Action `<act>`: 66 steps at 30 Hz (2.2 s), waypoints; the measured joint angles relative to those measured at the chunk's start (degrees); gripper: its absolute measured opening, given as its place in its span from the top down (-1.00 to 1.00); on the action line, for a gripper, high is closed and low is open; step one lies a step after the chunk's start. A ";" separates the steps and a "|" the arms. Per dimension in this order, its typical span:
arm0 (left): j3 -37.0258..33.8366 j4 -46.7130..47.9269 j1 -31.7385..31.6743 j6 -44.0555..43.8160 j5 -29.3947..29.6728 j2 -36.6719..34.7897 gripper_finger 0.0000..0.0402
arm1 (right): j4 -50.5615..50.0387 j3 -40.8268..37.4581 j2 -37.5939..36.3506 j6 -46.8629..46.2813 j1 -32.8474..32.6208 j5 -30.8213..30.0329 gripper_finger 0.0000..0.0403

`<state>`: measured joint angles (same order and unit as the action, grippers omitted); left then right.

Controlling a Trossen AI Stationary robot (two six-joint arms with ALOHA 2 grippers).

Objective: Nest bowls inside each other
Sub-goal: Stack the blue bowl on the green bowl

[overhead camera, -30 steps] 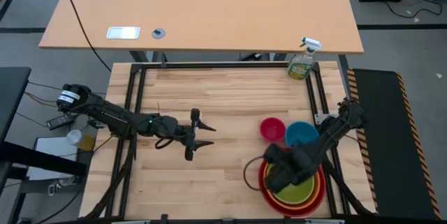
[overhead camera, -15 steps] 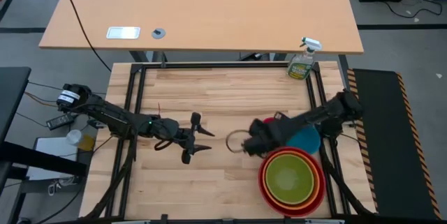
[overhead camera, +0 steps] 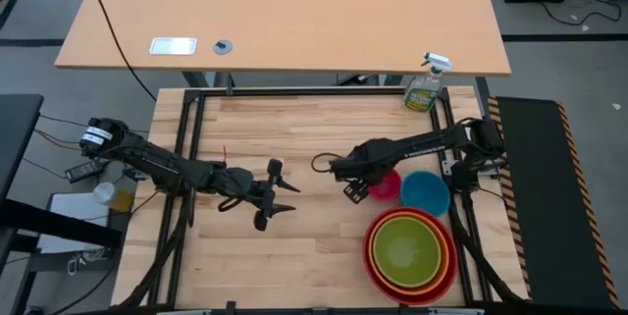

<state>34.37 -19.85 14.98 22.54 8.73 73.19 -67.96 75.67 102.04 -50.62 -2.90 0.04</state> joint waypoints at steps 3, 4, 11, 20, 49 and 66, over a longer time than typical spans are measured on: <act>0.00 0.33 0.00 -0.30 0.00 0.00 -0.16 | 0.02 -1.45 0.00 -0.14 0.12 -0.04 -0.50; 0.00 0.41 0.00 -0.32 0.00 0.00 -0.16 | 0.01 -1.50 0.00 0.09 0.12 -0.23 -0.50; 0.00 0.38 0.00 -0.45 0.59 0.00 -0.16 | -6.12 2.14 -1.86 8.85 -0.91 -5.86 -0.39; 0.00 2.91 -0.02 -0.97 2.46 0.00 -0.16 | -6.77 -10.90 -24.34 -0.02 -5.10 -9.12 -0.18; 8.68 -3.22 -14.02 -2.34 2.98 2.88 -0.16 | -13.68 -25.36 -32.98 7.70 0.36 -6.99 -0.12; 10.64 -0.71 -16.48 2.74 1.16 3.39 -0.16 | -13.63 -25.11 -13.28 37.77 15.48 0.68 -0.11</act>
<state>45.01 -20.56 -1.50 25.28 9.89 76.58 -81.60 50.57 88.76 -12.86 12.58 0.72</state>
